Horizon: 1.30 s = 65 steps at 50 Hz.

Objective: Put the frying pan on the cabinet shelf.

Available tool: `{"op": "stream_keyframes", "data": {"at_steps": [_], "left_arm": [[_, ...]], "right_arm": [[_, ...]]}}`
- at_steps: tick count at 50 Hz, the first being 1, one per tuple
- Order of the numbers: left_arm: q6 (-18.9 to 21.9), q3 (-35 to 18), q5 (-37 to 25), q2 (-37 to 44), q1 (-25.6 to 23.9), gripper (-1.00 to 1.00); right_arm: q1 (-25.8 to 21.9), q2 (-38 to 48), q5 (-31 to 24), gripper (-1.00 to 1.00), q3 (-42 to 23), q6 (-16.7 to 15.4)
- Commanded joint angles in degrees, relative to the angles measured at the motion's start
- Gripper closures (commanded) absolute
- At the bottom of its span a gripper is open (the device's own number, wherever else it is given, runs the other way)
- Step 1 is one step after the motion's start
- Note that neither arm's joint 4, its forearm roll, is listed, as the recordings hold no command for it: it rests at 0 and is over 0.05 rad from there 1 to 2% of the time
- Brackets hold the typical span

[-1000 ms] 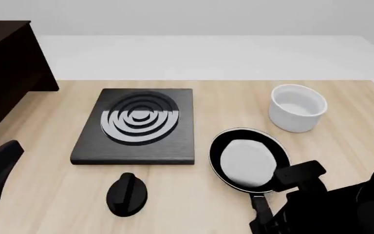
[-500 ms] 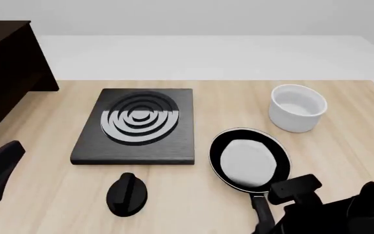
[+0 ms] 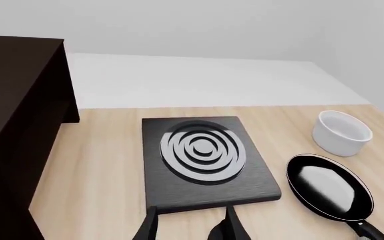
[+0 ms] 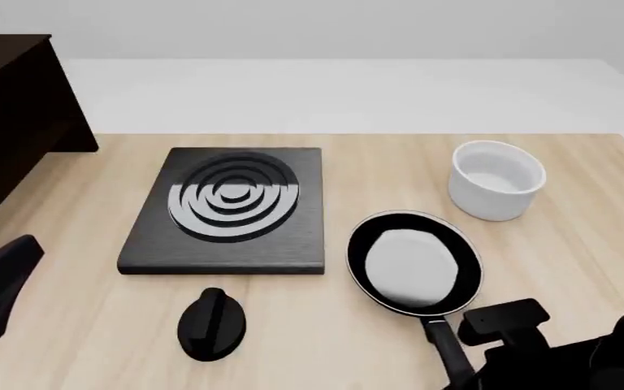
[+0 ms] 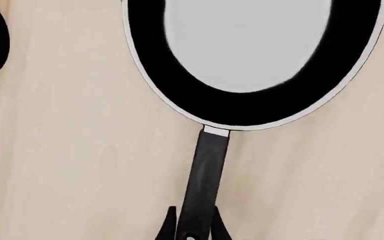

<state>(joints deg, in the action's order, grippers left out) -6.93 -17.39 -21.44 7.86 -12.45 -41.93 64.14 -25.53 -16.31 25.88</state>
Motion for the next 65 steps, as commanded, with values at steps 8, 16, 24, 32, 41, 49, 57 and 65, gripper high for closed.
{"op": "stream_keyframes", "data": {"at_steps": [8,16,24,32,41,49,57,65], "left_arm": [[0.1,-0.1,-0.3,-0.2,0.0,-1.00],[0.2,-0.2,-0.5,-0.4,-0.4,-1.00],[0.4,-0.1,-0.5,-0.5,-0.5,-1.00],[0.5,0.1,-0.1,-0.2,-0.6,-1.00],[0.7,0.0,-0.1,0.1,-1.1,-1.00],[0.8,0.5,0.5,0.3,-1.4,-1.00],[-0.7,0.0,0.9,1.1,-1.8,-1.00],[-5.1,-2.6,1.7,3.3,-3.2,-1.00]], "right_arm": [[7.7,-12.9,-7.2,1.00,-1.1,-7.1],[15.4,-24.3,-10.7,1.00,-1.5,-13.7],[18.2,-30.2,-12.0,1.00,-4.1,-18.2],[19.1,-34.3,-9.3,1.00,-5.0,-19.5],[19.1,-37.5,-6.5,1.00,-5.4,-21.8],[17.6,-38.7,-2.8,1.00,-5.2,-25.6],[16.7,-36.4,-0.3,1.00,-7.2,-25.5],[14.8,-31.2,2.1,1.00,-13.8,-26.1]]}}
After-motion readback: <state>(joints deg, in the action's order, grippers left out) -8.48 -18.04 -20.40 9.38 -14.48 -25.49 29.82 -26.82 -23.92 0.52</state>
